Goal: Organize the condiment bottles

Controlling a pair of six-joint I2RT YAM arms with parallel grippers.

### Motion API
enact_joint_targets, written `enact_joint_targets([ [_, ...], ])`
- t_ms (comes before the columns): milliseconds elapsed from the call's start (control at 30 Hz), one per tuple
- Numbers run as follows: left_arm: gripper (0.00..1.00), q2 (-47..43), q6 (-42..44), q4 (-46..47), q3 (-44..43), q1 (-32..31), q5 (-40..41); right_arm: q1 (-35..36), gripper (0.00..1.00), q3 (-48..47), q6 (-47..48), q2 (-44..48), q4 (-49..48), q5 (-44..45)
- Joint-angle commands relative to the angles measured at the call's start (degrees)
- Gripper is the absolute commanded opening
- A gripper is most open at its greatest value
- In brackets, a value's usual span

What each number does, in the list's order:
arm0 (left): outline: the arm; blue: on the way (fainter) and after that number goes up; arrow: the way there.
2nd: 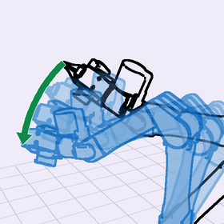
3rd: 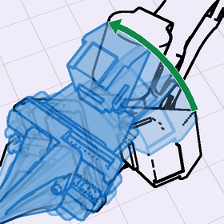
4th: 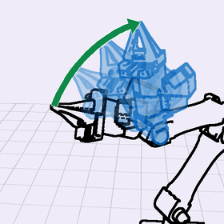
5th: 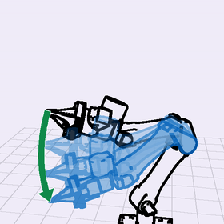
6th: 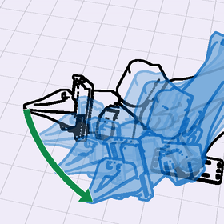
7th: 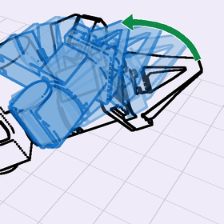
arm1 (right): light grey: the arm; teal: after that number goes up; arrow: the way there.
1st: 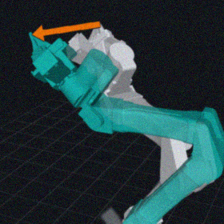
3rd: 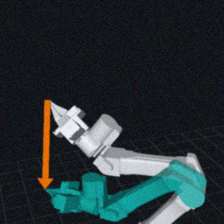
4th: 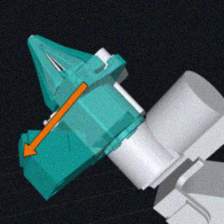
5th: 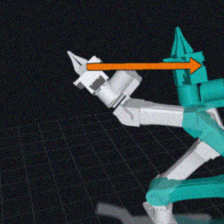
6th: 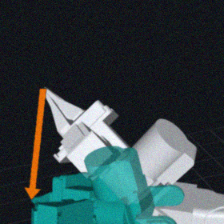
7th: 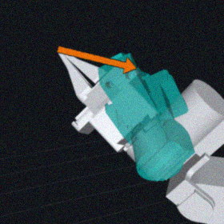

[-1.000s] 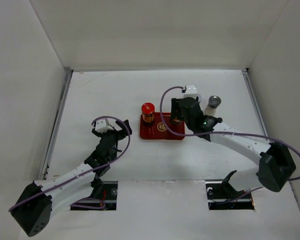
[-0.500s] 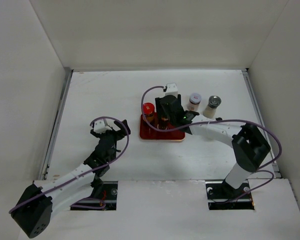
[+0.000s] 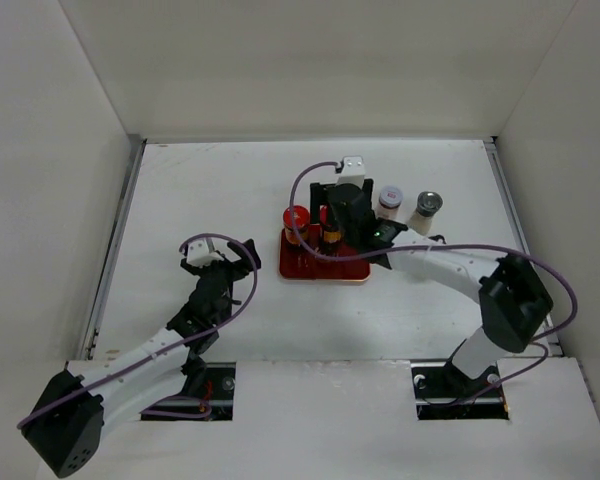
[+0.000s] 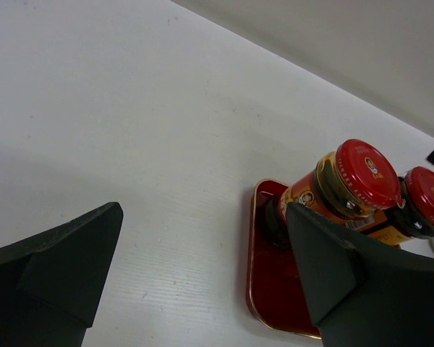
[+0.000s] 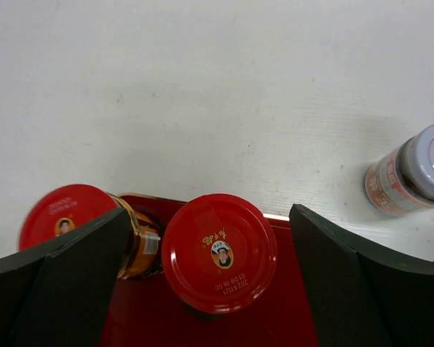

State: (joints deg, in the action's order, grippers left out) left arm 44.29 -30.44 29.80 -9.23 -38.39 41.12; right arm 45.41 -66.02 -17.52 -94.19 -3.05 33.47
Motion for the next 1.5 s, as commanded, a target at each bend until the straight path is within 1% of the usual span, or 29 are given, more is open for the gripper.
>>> enact_joint_targets([
  [0, 1.00, -1.40, -0.41, 2.28, 0.27, -0.15, -0.34, -1.15, 0.99, 0.97, -1.37, 7.78, -1.53, 1.68],
  [67, 1.00, -1.40, -0.41, 2.71, 0.53, -0.58, -0.26, -2.82, 0.99, 3.34, -1.03, 10.33, -1.61, 1.59],
  [133, 1.00, -0.88, -0.41, 2.81, 0.36, -0.59, -0.17, -5.97, 0.94, 5.45, -1.37, 12.01, -1.78, 1.16],
  [167, 1.00, -0.44, -0.41, 2.81, 0.18, -0.24, -0.43, -7.73, 0.90, 6.42, -1.64, 12.36, -2.13, 0.63],
  [233, 1.00, 0.35, -0.41, 3.07, 0.18, -0.32, -0.78, -10.72, 0.71, 7.57, -2.26, 12.19, -2.40, 0.19],
  [300, 1.00, 1.14, -0.41, 3.94, 0.09, -0.41, -0.78, -13.10, 0.58, 6.96, -1.38, 10.44, -1.53, 0.36],
  [333, 1.00, 1.41, -0.41, 4.21, 0.01, -0.06, -0.87, -14.15, 0.53, 6.43, -1.12, 9.74, -1.26, 0.36],
  [367, 1.00, 1.67, -0.41, 4.30, -0.17, 0.03, -0.96, -15.56, 0.51, 5.73, -0.94, 8.42, -1.00, 0.19],
  [400, 1.00, 1.67, -0.41, 4.39, -0.17, 0.03, -1.04, -16.70, 0.51, 4.86, -0.76, 7.19, -0.47, 0.01],
  [433, 1.00, 1.41, -0.41, 4.39, 0.00, -0.32, -1.22, -17.58, 0.55, 3.89, -0.59, 6.14, 0.32, 0.27],
  [467, 1.00, 1.15, -0.33, 4.39, 0.09, -0.50, -1.31, -18.46, 0.65, 3.18, -0.50, 5.17, 1.11, 0.62],
  [500, 1.00, 0.71, -0.33, 4.04, 0.18, -0.50, -1.14, -19.25, 0.80, 2.83, -0.59, 4.64, 1.29, 0.71],
  [533, 1.00, 0.36, -0.33, 3.95, 0.27, -0.41, -1.13, -19.87, 0.90, 2.56, -0.67, 4.02, 1.20, 0.37],
  [600, 1.00, -0.52, -0.41, 3.86, 0.80, -0.32, -1.31, -20.75, 0.96, 1.69, -0.76, 2.62, 1.64, -0.16],
  [667, 1.00, -0.96, -0.33, 3.86, 0.97, -0.41, -0.96, -21.19, 0.99, 0.90, -0.50, 0.77, 1.99, -0.78],
  [800, 1.00, -0.09, -0.41, 4.03, 0.71, -0.23, -1.57, -22.77, 0.99, -0.69, -0.76, -3.09, 1.99, -3.85],
  [1000, 1.00, 1.59, -0.41, 4.48, 0.36, -0.67, -1.57, -23.30, 0.95, -3.76, -0.50, -7.40, 1.91, -4.21],
  [1033, 1.00, 1.50, -0.41, 4.48, 0.36, -0.67, -1.49, -23.48, 0.93, -3.94, -0.50, -7.93, 1.65, -4.12],
  [1067, 1.00, 1.41, -0.41, 4.48, 0.36, -0.24, -1.40, -23.83, 0.88, -4.12, -0.76, -8.28, 1.56, -4.29],
  [1100, 1.00, 1.41, -0.41, 4.48, 0.36, 0.03, -1.57, -23.92, 0.80, -4.12, -1.02, -8.46, 1.55, -4.29],
  [1133, 1.00, 1.41, -0.41, 4.48, 0.44, -0.06, -1.57, -23.92, 0.76, -4.03, -1.03, -8.64, 1.55, -4.12],
  [1167, 1.00, 1.41, -0.41, 4.48, 0.45, -0.15, -1.57, -23.75, 0.76, -4.03, -0.85, -8.81, 1.55, -4.12],
  [1200, 1.00, 1.41, -0.41, 4.48, 0.45, -0.15, -1.57, -23.74, 0.73, -4.03, -0.68, -8.82, 1.55, -4.03],
  [1300, 1.00, 1.94, -0.41, 4.48, 0.09, 0.29, -1.57, -23.74, 0.61, -3.68, -1.38, -7.94, 1.82, -4.03],
  [1333, 1.00, 2.02, -0.41, 4.48, 0.09, -0.06, -1.66, -23.74, 0.59, -3.07, -1.20, -7.07, 1.47, -3.86],
  [1467, 1.00, 2.81, -0.41, 4.65, -0.43, 0.73, -1.75, -21.38, 0.58, 0.44, -0.50, -0.05, -0.46, -2.27],
])
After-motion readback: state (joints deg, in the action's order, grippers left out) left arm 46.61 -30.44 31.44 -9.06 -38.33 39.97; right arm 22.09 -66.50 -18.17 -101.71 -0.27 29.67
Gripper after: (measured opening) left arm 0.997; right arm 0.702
